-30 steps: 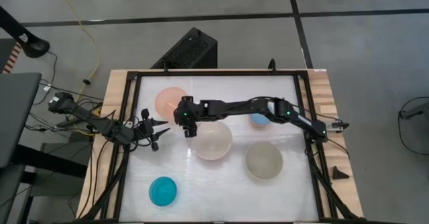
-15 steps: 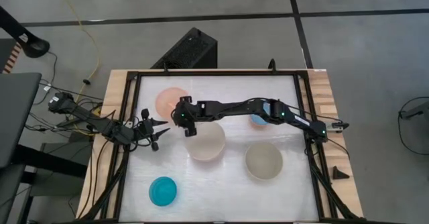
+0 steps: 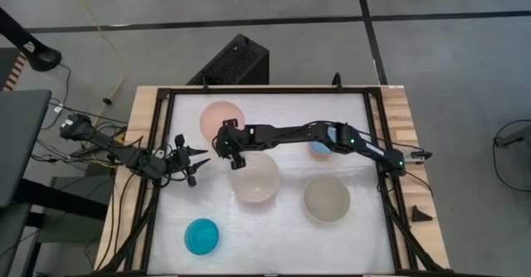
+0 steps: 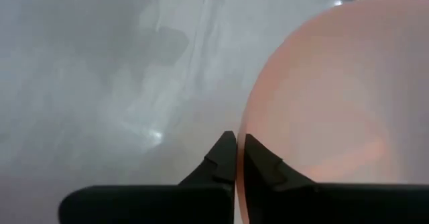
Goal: Nest bowls inside each other
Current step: Stack the pink bowl on the white bowl
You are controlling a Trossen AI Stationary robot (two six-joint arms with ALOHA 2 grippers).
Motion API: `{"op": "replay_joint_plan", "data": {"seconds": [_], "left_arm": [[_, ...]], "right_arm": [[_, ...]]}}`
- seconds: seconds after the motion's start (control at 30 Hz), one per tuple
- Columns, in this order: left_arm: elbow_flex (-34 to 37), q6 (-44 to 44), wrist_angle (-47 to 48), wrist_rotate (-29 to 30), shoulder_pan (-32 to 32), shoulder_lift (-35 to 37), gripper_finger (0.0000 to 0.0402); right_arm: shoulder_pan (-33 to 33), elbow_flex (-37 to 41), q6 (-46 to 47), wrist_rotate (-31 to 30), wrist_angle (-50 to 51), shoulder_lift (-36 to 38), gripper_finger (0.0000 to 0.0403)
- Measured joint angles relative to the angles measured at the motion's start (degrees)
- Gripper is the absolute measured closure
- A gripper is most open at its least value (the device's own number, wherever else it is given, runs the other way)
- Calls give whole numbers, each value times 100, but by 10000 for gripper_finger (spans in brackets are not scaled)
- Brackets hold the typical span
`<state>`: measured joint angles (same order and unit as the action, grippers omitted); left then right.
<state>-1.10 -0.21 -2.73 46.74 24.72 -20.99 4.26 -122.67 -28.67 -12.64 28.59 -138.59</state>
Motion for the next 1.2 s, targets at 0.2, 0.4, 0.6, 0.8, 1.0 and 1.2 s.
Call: {"op": "replay_joint_plan", "data": {"seconds": [0.2, 0.4, 0.6, 0.8, 1.0, 1.2], "left_arm": [[0, 0, 1, 2, 0, 1, 276], [0, 0, 1, 2, -1, 0, 276], [0, 0, 0, 2, 0, 2, 276], [0, 0, 0, 3, 1, 2, 276], [0, 0, -1, 0, 1, 0, 276], [0, 0, -12, 0, 1, 2, 276]], "right_arm": [[-204, 0, 54, -405, 624, 575, 372], [-528, -2, 694, -398, 1374, 1355, 372], [-1149, 15, 1526, -209, 2530, 1918, 372], [-1899, 22, 2076, -165, 3138, 1964, 371], [-2232, 23, 2136, -206, 3072, 1636, 371], [-2212, 65, 2286, -218, 3247, 1468, 372]]}}
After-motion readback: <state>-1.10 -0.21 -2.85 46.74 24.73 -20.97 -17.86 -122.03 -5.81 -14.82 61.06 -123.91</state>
